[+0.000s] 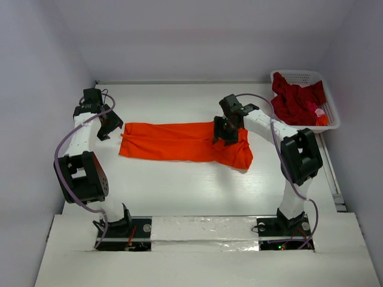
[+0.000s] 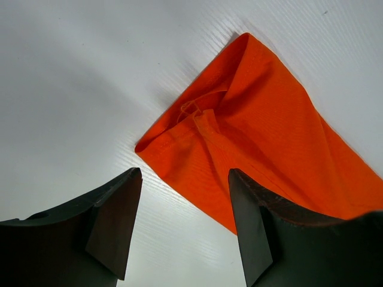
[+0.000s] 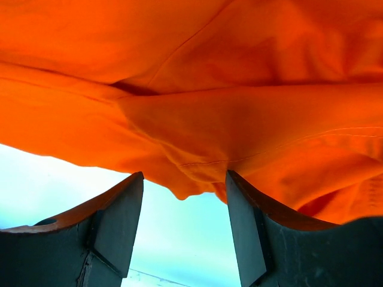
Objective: Fold and stack the t-shirts
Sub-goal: Fold the tshirt
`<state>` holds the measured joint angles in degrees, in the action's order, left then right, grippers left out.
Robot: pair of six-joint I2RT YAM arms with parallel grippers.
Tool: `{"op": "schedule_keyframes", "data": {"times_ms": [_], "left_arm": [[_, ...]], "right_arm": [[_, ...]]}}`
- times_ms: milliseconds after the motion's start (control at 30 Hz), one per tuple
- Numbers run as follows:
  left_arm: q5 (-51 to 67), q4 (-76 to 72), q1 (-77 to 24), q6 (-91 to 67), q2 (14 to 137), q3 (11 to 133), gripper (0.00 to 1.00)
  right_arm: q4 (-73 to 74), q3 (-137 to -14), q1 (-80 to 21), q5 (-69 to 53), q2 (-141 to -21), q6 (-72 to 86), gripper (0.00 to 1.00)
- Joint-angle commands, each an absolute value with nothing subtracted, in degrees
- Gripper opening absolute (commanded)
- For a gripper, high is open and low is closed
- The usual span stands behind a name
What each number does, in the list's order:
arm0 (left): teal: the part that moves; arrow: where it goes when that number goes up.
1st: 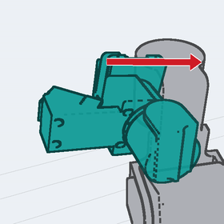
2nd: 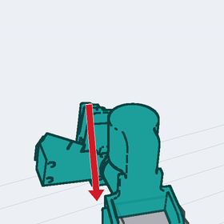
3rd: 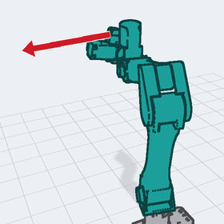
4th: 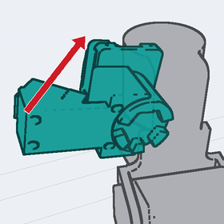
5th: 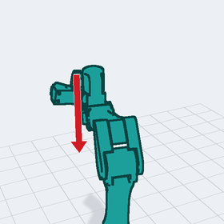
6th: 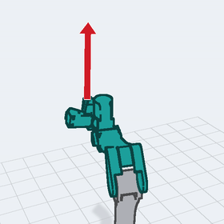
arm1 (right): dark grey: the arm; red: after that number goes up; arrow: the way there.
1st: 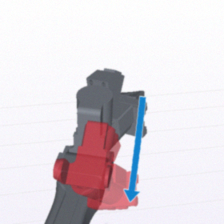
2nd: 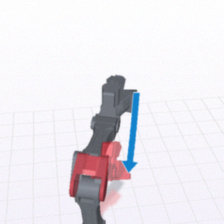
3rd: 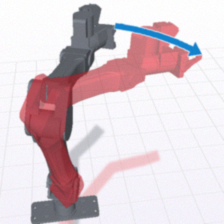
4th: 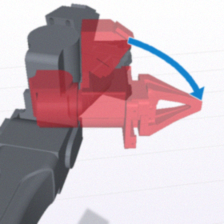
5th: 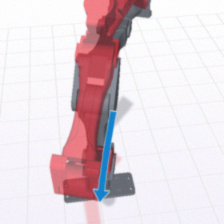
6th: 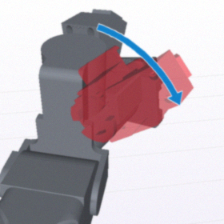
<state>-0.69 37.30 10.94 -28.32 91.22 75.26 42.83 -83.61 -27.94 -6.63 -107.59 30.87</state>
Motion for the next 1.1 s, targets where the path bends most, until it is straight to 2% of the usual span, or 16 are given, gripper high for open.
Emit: {"op": "schedule_keyframes", "data": {"times_ms": [0,800,1067], "left_arm": [[-1.23,37.62,10.9,-27.77,91.58,77.61,0.57],[-1.58,37.71,10.9,-27.6,91.93,77.96,0.57],[-1.67,37.97,10.9,-27.42,91.76,78.13,0.57]], "right_arm": [[41.49,-85.08,-28.65,-8.08,-108.46,31.11,0.62],[41.75,-80.6,-30.85,-9.06,-104.06,33.57,0.61],[40.61,-81.3,-30.85,-7.56,-107.48,33.05,0.6]]}}
